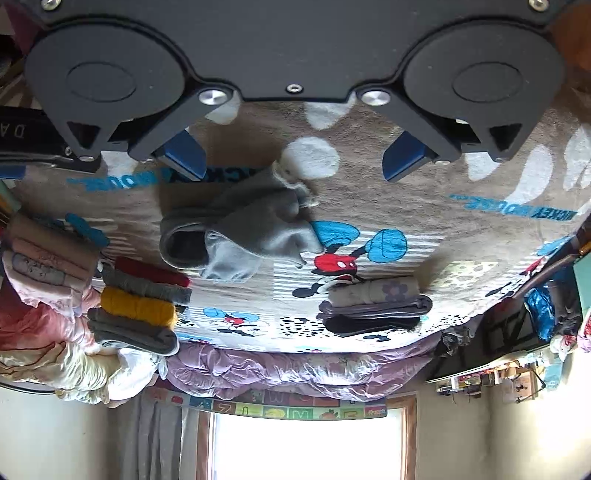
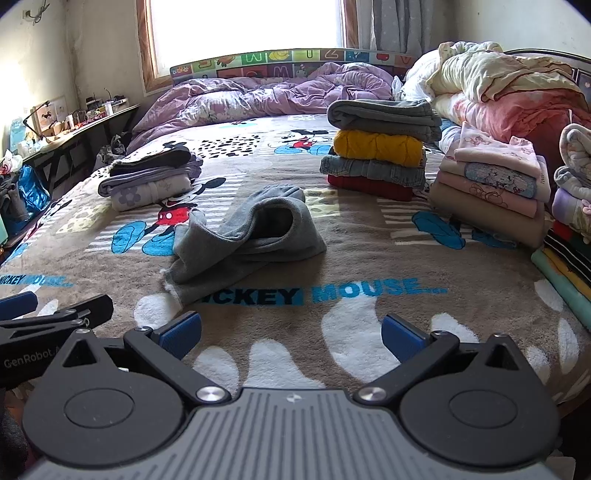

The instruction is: Fold clothes

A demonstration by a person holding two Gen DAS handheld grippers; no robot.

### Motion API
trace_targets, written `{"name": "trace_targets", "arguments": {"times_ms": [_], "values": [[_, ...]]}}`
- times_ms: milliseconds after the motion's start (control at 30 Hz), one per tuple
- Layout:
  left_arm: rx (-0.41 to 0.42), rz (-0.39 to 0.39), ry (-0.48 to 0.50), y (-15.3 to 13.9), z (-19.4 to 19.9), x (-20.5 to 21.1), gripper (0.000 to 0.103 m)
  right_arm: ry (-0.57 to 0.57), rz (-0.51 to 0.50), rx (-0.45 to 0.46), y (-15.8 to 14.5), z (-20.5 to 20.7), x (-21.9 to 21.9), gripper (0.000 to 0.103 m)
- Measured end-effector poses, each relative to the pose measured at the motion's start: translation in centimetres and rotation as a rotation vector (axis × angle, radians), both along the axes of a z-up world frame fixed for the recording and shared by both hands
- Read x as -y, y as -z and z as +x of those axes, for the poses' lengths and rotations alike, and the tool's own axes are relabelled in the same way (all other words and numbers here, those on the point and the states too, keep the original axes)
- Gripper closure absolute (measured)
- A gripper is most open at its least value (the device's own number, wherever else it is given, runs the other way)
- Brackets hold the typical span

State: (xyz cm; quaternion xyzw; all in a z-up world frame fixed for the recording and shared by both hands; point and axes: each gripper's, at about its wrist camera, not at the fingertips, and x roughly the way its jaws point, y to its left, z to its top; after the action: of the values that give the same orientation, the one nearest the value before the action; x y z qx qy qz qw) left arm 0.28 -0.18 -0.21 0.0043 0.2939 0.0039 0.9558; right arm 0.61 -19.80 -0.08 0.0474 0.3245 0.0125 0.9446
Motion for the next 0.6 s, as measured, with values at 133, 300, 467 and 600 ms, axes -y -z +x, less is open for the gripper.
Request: {"name": "trace_targets", "arguments": {"times_ms": [133,300,467,600], "values": [[0.018,-0.023,0.002,0.17,-0.12,-0.03,0.000,-0.002,0.002,0.001,0.04,-0.11,0.01,0.000],[0.022,-0.018,0.005,0.06,-0.38,0.18,0.000,-0.005,0.005,0.002,0.09,-0.24,0.03,0.000],[0.020,-0.020,0.004,0.34,-0.35,0.18,0.000,-0.007,0.008,0.003,0.15,-0.38,0.05,0.000],[0.023,-0.021,0.001,0.34,-0.45,0.10,0.000,-0.009,0.011,0.004,0.19,-0.48,0.06,0.000]]}}
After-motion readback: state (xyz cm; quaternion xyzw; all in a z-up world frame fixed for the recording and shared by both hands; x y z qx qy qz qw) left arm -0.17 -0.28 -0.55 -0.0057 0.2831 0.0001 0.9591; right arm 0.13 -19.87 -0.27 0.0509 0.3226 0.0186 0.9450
